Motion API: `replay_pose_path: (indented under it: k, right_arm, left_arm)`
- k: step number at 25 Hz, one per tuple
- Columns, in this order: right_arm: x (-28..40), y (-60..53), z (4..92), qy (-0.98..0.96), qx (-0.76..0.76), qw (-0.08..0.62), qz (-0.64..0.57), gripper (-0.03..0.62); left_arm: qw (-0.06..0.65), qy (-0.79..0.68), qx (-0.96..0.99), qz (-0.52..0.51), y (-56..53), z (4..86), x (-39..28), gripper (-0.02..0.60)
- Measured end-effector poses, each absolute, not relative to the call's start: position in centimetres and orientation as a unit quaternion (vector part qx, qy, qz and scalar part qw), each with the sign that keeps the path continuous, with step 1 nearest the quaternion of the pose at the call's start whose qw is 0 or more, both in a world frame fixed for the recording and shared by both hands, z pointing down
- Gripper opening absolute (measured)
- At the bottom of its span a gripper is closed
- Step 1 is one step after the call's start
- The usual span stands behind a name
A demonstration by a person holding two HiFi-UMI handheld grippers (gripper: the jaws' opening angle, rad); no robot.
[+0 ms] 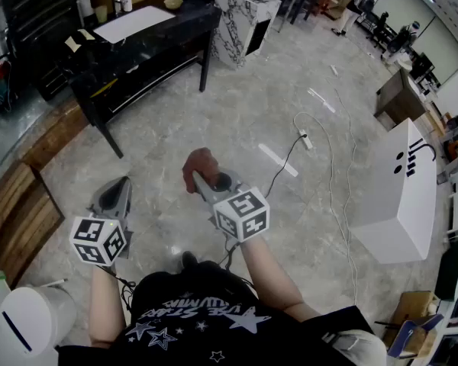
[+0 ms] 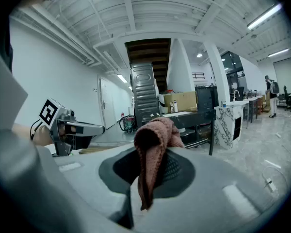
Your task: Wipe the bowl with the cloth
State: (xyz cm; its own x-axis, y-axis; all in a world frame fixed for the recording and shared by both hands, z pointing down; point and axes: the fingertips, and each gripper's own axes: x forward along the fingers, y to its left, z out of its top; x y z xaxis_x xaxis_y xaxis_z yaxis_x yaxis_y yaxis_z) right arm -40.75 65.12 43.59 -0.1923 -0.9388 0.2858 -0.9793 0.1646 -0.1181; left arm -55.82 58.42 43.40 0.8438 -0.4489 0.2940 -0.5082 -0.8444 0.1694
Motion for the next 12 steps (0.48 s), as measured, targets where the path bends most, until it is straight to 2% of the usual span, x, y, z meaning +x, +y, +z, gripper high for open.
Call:
replay_pose_path:
  k: [12]
  right_arm:
    - [-40.2,64.4,44.2,-0.769,0.619,0.075,0.143,0.050]
  left_arm:
    - [0.143,-0.251,0.948,0.135,58.3,45.0,-55.8,0.008]
